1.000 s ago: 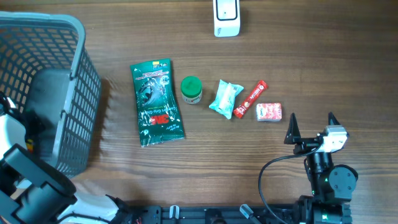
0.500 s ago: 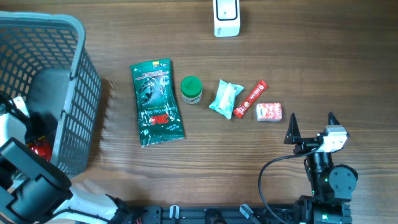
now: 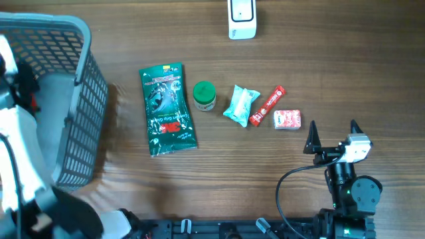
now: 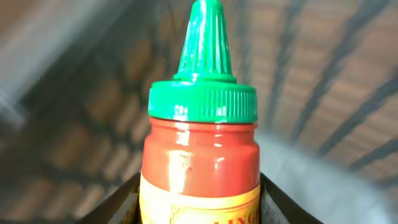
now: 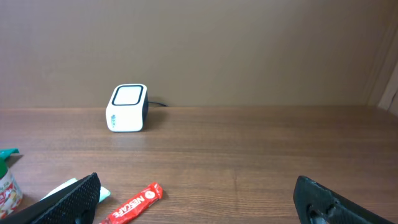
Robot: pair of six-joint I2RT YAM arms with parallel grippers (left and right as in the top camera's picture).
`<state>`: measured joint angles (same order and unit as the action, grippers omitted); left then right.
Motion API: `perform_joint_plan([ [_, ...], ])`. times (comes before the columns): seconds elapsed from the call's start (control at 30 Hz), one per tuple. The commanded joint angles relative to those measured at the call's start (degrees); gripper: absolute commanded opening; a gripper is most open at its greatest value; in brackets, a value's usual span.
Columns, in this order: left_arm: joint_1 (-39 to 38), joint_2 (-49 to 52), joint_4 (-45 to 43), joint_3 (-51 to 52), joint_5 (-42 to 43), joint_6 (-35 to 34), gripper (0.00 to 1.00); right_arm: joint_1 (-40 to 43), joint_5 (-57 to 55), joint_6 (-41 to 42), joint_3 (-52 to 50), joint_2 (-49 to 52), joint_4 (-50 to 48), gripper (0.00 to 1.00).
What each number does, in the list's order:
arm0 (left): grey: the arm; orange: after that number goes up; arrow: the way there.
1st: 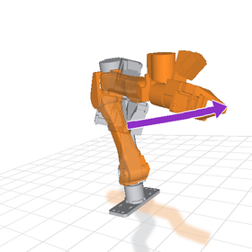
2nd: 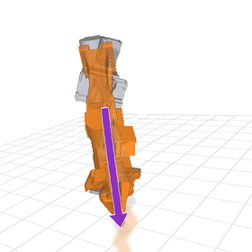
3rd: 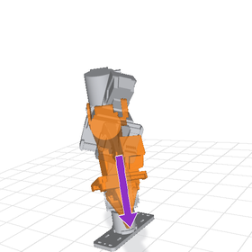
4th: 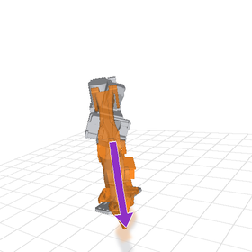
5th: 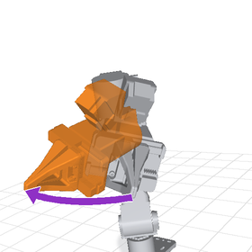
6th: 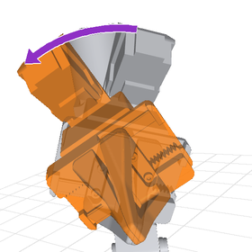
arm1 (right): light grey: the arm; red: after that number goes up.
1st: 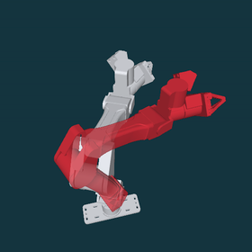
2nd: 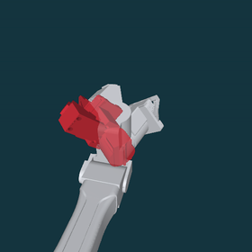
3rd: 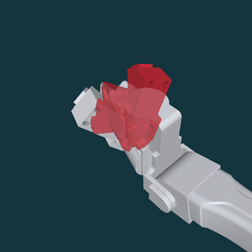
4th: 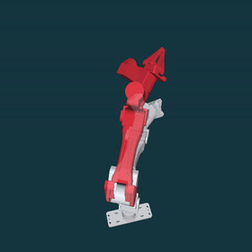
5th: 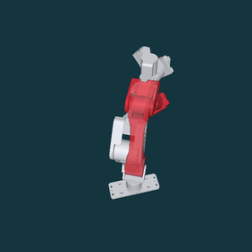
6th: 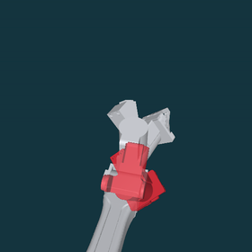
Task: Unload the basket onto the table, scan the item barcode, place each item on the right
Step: 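Grasp the red sriracha bottle in the basket with the left gripper, then place the sriracha bottle upright beside the green jar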
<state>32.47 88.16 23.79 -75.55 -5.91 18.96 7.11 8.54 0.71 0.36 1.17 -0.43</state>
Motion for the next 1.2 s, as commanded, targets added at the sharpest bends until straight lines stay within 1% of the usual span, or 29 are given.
perform_joint_plan([
  [0.0, -7.43, -10.82, -4.72, -3.23, 0.76, -5.97, 0.43, 0.09, 0.24, -0.70, -0.07, -0.37, -0.20, 0.99],
  [0.1, -15.30, -17.77, -7.80, -3.23, 2.14, -12.68, 0.44, 0.09, 0.26, -0.70, -0.07, -0.37, -0.20, 1.00],
  [0.13, -18.58, -19.41, -7.89, -3.23, 5.88, -15.72, 0.44, 0.09, 0.24, -0.70, -0.07, -0.37, -0.20, 1.00],
  [0.17, -22.67, -19.91, -7.43, -3.21, 12.55, -18.93, 0.45, 0.09, 0.24, -0.70, -0.07, -0.37, -0.20, 1.00],
  [0.2, -25.20, -19.17, -7.10, -3.19, 17.09, -20.79, 0.45, 0.09, 0.24, -0.68, -0.07, -0.37, -0.20, 1.00],
  [0.23, -27.82, -17.73, -6.84, -3.19, 21.62, -21.03, 0.45, 0.09, 0.26, -0.68, -0.07, -0.37, -0.20, 1.00],
  [0.27, -30.36, -15.67, -6.80, -3.15, 25.62, -20.98, 0.43, 0.09, 0.24, -0.70, -0.07, -0.37, -0.20, 1.00],
  [0.33, -36.11, -9.09, -6.01, -3.15, 30.62, -20.98, 0.42, 0.09, 0.24, -0.70, -0.07, -0.37, -0.20, 0.99],
  [0.43, -42.77, 0.22, -2.27, -3.15, 30.97, -21.00, 0.41, 0.09, 0.26, -0.68, -0.07, -0.37, -0.20, 1.00],
  [0.47, -44.00, 2.40, -0.68, -3.15, 30.75, -21.20, 0.36, 0.09, 0.26, -0.70, -0.07, -0.37, -0.20, 1.00],
  [0.5, -44.61, 3.63, 0.50, -3.15, 30.08, -22.47, 0.35, 0.09, 0.24, -0.70, -0.07, -0.37, -0.20, 1.00],
  [0.57, -44.92, 6.54, 6.29, -3.15, 24.22, -28.57, 0.34, 0.09, 0.24, -0.70, -0.07, -0.37, -0.22, 1.00],
  [0.7, -44.46, 6.88, 10.93, -3.13, 17.53, -29.53, 0.34, 0.09, 0.26, -0.70, -0.07, -0.37, -0.20, 1.00],
  [0.73, -44.48, 7.26, 11.98, -2.99, 15.87, -32.24, 0.34, 0.09, 0.24, -0.68, -0.07, -0.37, -0.20, 1.00],
  [0.77, -44.54, 7.98, 12.74, -2.29, 15.87, -35.71, 0.36, 0.09, 0.26, -0.70, -0.07, -0.37, -0.20, 0.99],
  [0.8, -44.59, 8.59, 12.90, -1.38, 15.87, -38.40, 0.37, 0.09, 0.26, -0.70, -0.07, -0.37, -0.20, 0.99],
  [0.93, -44.63, 12.90, 11.10, 1.57, 16.90, -49.86, 0.37, 0.09, 0.24, -0.70, -0.07, -0.37, -0.20, 1.00],
  [0.97, -44.81, 14.34, 10.62, 1.84, 17.92, -50.99, 0.37, 0.09, 0.26, -0.70, -0.07, -0.37, -0.20, 1.00],
  [1.07, -45.11, 17.70, 10.05, 1.84, 17.79, -50.93, 0.37, 0.09, 0.24, -0.70, -0.07, -0.37, -0.20, 1.00],
  [1.17, -45.40, 19.96, 9.22, 1.84, 18.08, -50.95, 0.50, 0.09, 0.26, -0.68, -0.07, -0.37, -0.20, 1.00],
])
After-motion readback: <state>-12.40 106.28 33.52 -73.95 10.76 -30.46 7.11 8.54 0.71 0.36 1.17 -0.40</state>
